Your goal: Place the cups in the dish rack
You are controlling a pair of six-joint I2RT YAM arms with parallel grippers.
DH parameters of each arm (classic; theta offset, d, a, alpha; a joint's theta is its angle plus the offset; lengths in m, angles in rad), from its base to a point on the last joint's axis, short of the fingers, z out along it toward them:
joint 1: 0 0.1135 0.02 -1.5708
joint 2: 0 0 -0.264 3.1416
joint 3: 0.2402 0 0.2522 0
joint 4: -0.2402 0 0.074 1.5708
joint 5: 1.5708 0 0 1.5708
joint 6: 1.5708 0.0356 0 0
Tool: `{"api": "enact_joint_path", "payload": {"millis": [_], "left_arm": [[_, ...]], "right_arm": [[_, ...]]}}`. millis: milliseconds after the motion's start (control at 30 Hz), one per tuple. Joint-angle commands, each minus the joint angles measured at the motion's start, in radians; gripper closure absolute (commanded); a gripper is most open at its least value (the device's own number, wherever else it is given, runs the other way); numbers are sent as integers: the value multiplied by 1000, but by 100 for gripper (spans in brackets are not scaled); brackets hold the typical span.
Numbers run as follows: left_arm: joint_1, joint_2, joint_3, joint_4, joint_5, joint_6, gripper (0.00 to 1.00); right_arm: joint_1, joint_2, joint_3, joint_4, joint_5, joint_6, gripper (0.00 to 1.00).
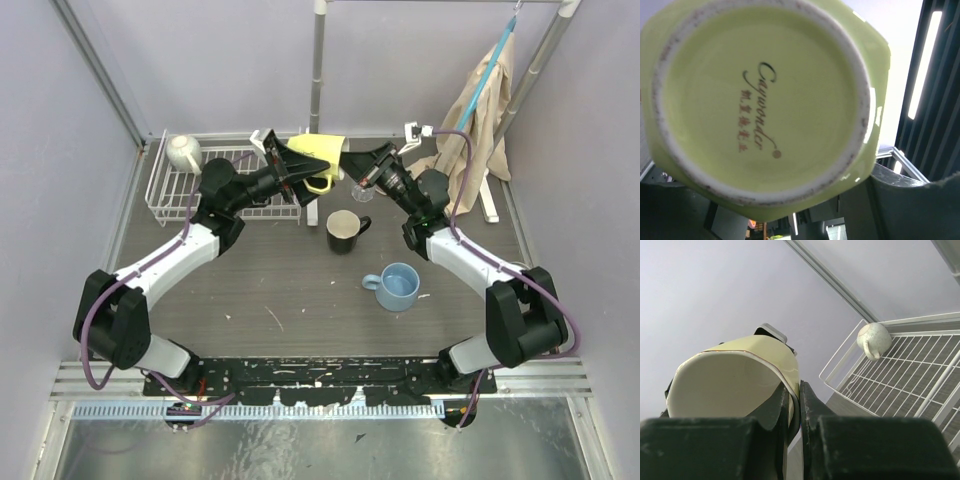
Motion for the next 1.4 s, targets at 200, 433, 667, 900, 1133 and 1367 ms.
{"api": "enact_joint_path", "payload": {"millis": [200,433,667,900,1133,1367], "left_arm": [[-9,-23,71,30,28,8,33],[-14,-27,74,-8,30,33,43],[-15,-13,86,-9,40,41,59],[-17,-10,92,-26,51,52,72],[-17,-7,80,-44,61,64,99],[-16,-8,65,-26,42,91,100]], "right_arm": [[-7,17,31,86,8,-28,99],[-9,20,22,86,12,-33,99],[-9,11,15,71,3,-45,99],[-8,14,5,68,5,-52,99],[-8,12,4,50,0,-65,99],[-8,-12,8,7,2,-93,72]]}}
